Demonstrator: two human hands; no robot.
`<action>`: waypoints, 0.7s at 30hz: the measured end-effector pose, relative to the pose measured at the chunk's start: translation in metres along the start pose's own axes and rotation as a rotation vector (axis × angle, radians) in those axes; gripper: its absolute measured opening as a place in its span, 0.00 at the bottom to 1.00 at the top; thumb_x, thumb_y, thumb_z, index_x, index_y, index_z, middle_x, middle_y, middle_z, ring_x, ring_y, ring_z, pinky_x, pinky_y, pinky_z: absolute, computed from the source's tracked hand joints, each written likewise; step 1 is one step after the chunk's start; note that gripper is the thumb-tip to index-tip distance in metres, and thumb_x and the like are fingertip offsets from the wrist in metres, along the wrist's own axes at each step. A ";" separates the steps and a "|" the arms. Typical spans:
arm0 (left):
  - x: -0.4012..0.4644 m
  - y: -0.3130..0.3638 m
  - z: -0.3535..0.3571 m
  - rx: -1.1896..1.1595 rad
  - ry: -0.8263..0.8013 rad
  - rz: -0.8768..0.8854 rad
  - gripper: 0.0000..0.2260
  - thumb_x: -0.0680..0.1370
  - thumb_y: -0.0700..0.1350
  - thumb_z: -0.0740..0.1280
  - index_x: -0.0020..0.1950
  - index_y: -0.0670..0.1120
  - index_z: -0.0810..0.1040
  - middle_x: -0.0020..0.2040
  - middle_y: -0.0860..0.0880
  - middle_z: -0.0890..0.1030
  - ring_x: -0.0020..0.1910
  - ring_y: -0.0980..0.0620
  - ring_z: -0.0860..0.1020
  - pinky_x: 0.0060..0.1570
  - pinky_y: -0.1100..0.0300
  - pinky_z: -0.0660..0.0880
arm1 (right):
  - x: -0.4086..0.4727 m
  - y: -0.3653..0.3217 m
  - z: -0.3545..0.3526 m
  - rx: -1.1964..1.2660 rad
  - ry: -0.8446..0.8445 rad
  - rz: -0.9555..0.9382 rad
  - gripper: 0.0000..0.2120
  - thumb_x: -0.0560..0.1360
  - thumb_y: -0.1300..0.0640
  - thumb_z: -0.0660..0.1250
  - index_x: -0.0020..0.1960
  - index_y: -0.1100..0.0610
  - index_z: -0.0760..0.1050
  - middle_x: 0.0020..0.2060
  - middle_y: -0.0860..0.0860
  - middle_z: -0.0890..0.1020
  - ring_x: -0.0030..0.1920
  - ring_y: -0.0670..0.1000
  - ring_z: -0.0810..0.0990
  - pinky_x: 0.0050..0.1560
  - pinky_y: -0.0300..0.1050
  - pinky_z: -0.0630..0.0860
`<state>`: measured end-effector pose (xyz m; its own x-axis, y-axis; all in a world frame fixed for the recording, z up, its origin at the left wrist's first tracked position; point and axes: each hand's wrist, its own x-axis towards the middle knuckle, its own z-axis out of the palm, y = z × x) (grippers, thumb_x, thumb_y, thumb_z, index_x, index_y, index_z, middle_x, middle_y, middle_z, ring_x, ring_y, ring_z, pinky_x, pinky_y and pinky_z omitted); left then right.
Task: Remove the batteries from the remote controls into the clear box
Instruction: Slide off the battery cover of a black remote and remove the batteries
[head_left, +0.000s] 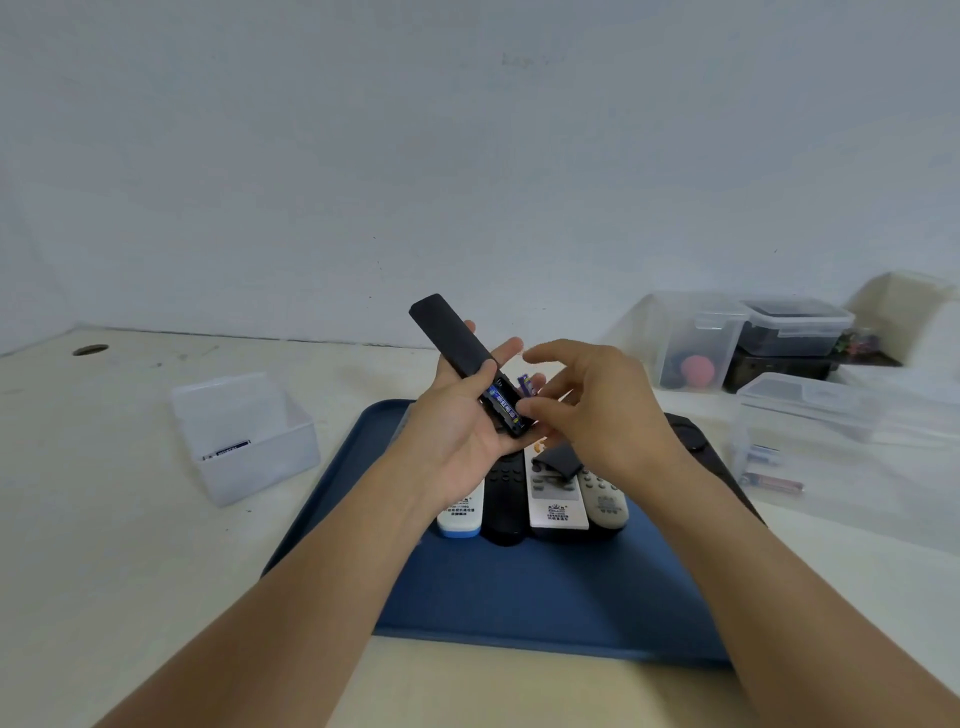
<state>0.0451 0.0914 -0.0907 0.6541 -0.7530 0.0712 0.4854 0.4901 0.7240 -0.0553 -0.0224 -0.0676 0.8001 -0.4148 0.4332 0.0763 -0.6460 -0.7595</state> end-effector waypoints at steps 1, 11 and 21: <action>0.000 0.000 0.001 0.006 0.000 0.000 0.20 0.87 0.41 0.55 0.73 0.63 0.68 0.64 0.52 0.83 0.58 0.40 0.84 0.45 0.39 0.81 | 0.000 0.000 0.000 -0.008 -0.001 0.012 0.12 0.71 0.66 0.76 0.51 0.56 0.81 0.34 0.54 0.85 0.28 0.52 0.83 0.31 0.42 0.81; -0.005 -0.007 0.006 0.280 0.031 0.095 0.31 0.81 0.26 0.58 0.72 0.59 0.65 0.66 0.47 0.80 0.52 0.46 0.83 0.46 0.48 0.83 | -0.001 -0.002 0.004 -0.291 -0.081 -0.112 0.09 0.74 0.67 0.66 0.39 0.63 0.83 0.31 0.63 0.80 0.32 0.57 0.73 0.36 0.53 0.75; -0.006 -0.007 0.001 0.263 -0.067 -0.009 0.27 0.82 0.27 0.58 0.73 0.53 0.67 0.65 0.37 0.81 0.62 0.39 0.81 0.51 0.43 0.82 | 0.008 0.019 -0.016 0.306 -0.212 0.076 0.05 0.69 0.71 0.76 0.43 0.64 0.86 0.39 0.47 0.88 0.39 0.47 0.86 0.42 0.39 0.82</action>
<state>0.0369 0.0919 -0.0958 0.6064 -0.7886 0.1024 0.3183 0.3586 0.8775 -0.0575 -0.0479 -0.0705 0.9132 -0.2919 0.2844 0.1604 -0.3839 -0.9093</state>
